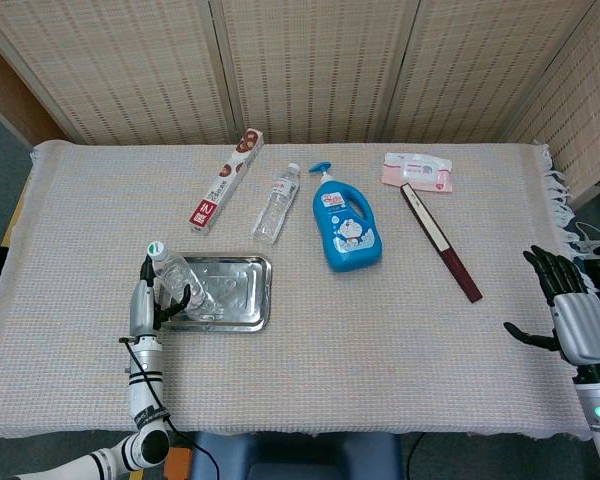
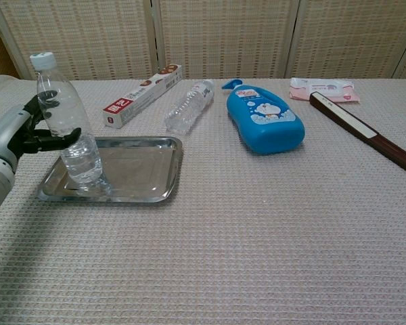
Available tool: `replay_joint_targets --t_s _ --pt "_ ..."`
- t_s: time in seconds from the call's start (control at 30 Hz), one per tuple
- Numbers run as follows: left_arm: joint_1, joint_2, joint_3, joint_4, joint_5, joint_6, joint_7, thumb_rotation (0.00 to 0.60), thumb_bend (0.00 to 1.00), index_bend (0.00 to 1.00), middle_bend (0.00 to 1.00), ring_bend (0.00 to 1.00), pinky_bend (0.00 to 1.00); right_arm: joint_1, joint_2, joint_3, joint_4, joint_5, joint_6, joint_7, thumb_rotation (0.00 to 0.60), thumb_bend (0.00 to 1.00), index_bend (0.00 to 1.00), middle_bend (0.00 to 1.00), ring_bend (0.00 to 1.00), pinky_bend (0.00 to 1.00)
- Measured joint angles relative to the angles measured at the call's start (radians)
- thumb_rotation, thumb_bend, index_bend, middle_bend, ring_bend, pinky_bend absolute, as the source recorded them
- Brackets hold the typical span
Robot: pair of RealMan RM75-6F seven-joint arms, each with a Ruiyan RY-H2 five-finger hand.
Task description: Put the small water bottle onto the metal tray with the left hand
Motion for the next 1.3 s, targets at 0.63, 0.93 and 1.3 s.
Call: replay_joint_targets --t_s 0.63,0.93,1.3 --pt "0.045 0.236 0.099 -0.241 -0.027 -0.125 0.159 0.600 0.33 0.00 0.00 0.00 0.16 0.001 0.002 -0.001 -0.003 0.004 -0.005 -0.005 0.600 0.06 0.06 0.00 0.00 0.03" --pt "0.032 0.276 0.153 -0.127 0.004 -0.135 0.292 0.600 0.33 0.00 0.00 0.00 0.15 0.001 0.003 0.000 -0.004 0.004 -0.003 -0.004 0.600 0.06 0.06 0.00 0.00 0.03" --pt "0.039 0.324 0.241 0.134 0.152 -0.027 0.434 0.600 0.37 0.08 0.01 0.01 0.14 0.003 -0.001 0.000 -0.001 0.002 -0.004 -0.010 0.600 0.06 0.06 0.00 0.00 0.03"
